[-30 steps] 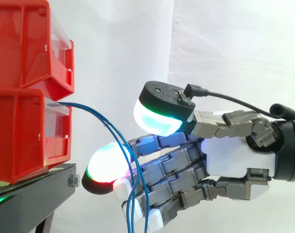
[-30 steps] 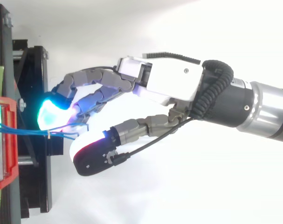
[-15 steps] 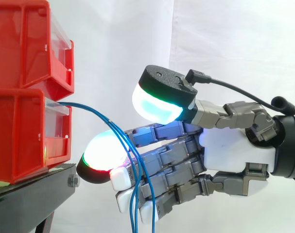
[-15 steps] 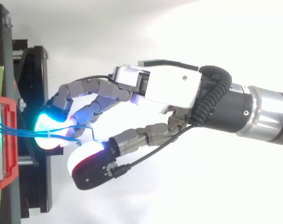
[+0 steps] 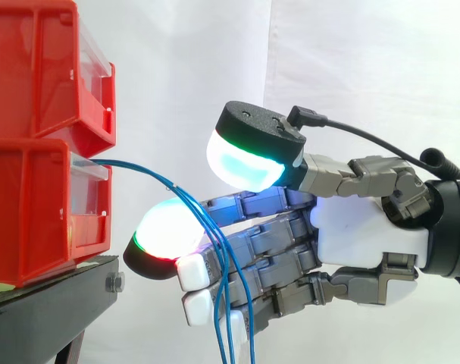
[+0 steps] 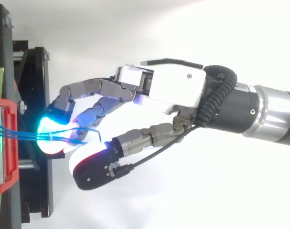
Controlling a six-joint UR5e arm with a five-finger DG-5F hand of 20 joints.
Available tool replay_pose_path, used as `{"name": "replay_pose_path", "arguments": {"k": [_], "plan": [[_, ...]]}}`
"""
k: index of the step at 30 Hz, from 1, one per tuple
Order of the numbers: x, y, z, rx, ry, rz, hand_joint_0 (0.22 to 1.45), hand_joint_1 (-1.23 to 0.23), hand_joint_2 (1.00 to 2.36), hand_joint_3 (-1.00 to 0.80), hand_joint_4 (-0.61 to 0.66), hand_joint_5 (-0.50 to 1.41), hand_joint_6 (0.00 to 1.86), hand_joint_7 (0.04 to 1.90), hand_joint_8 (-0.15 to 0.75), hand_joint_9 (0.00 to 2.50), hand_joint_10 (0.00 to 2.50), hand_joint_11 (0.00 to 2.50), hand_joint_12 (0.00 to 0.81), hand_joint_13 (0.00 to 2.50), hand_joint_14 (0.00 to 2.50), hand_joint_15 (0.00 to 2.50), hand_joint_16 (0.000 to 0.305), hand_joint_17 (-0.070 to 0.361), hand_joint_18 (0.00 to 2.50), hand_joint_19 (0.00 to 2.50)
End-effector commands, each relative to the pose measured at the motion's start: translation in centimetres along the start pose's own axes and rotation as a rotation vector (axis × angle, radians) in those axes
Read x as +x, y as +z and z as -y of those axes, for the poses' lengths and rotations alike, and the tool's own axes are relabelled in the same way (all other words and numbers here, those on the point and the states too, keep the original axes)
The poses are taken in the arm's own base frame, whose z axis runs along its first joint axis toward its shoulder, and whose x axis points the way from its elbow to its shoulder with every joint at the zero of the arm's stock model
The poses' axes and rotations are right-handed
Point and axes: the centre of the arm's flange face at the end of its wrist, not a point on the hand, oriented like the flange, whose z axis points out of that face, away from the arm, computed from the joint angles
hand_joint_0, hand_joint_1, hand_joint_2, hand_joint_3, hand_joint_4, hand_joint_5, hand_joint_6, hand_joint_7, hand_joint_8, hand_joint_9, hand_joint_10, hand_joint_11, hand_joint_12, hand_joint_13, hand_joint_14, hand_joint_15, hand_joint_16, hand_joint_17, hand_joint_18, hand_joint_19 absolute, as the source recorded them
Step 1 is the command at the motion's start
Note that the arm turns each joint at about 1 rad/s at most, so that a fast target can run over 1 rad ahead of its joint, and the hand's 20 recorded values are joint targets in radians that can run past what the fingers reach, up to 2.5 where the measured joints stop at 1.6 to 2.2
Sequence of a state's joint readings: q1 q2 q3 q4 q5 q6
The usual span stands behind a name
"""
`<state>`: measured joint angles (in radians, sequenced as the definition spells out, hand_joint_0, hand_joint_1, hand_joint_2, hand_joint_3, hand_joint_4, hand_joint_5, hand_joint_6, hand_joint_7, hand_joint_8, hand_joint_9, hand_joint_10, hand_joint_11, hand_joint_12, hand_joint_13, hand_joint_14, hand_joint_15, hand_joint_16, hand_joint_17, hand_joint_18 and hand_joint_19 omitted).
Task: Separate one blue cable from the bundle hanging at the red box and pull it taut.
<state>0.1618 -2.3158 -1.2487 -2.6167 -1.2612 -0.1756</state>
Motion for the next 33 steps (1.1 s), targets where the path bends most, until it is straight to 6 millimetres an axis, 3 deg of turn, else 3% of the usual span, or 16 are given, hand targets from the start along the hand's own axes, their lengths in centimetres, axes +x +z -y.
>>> {"name": "replay_pose_path", "arguments": {"k": [1, 12, 23, 28, 33], "plan": [[-0.2, 0.0, 0.0, -0.001, 0.005, 0.001, 0.62, -0.63, 1.01, -0.37, 0.24, -0.15, 0.50, 1.10, 0.311, 0.81, 0.02, 0.56, 0.371, 0.84, 0.02, 0.55, 0.045, 0.101, 0.74, 0.55], [-0.9, 0.1, 0.0, 0.001, 0.038, 0.010, 0.63, -0.65, 1.01, -0.32, 0.17, -0.13, 0.50, 1.32, 0.314, 0.82, 0.02, 0.59, 0.375, 0.86, 0.02, 0.55, 0.045, 0.100, 0.75, 0.54], [-1.2, 0.3, -0.2, -0.006, 0.042, 0.005, 0.63, -0.61, 1.01, -0.33, 0.17, -0.16, 0.63, 1.15, 0.316, 0.84, 0.02, 0.61, 0.373, 0.87, 0.02, 0.56, 0.045, 0.100, 0.76, 0.55], [-1.2, 0.3, -0.1, -0.005, 0.042, 0.003, 0.61, -0.52, 1.01, -0.43, 0.17, -0.15, 0.62, 1.18, 0.320, 0.86, 0.02, 0.62, 0.378, 0.88, 0.02, 0.56, 0.045, 0.100, 0.77, 0.55], [-1.2, 0.3, -0.2, -0.007, 0.042, 0.003, 0.63, -0.49, 1.01, -0.40, 0.17, -0.14, 0.61, 1.20, 0.324, 0.89, 0.02, 0.63, 0.380, 0.91, 0.02, 0.56, 0.045, 0.100, 0.78, 0.55]]}}
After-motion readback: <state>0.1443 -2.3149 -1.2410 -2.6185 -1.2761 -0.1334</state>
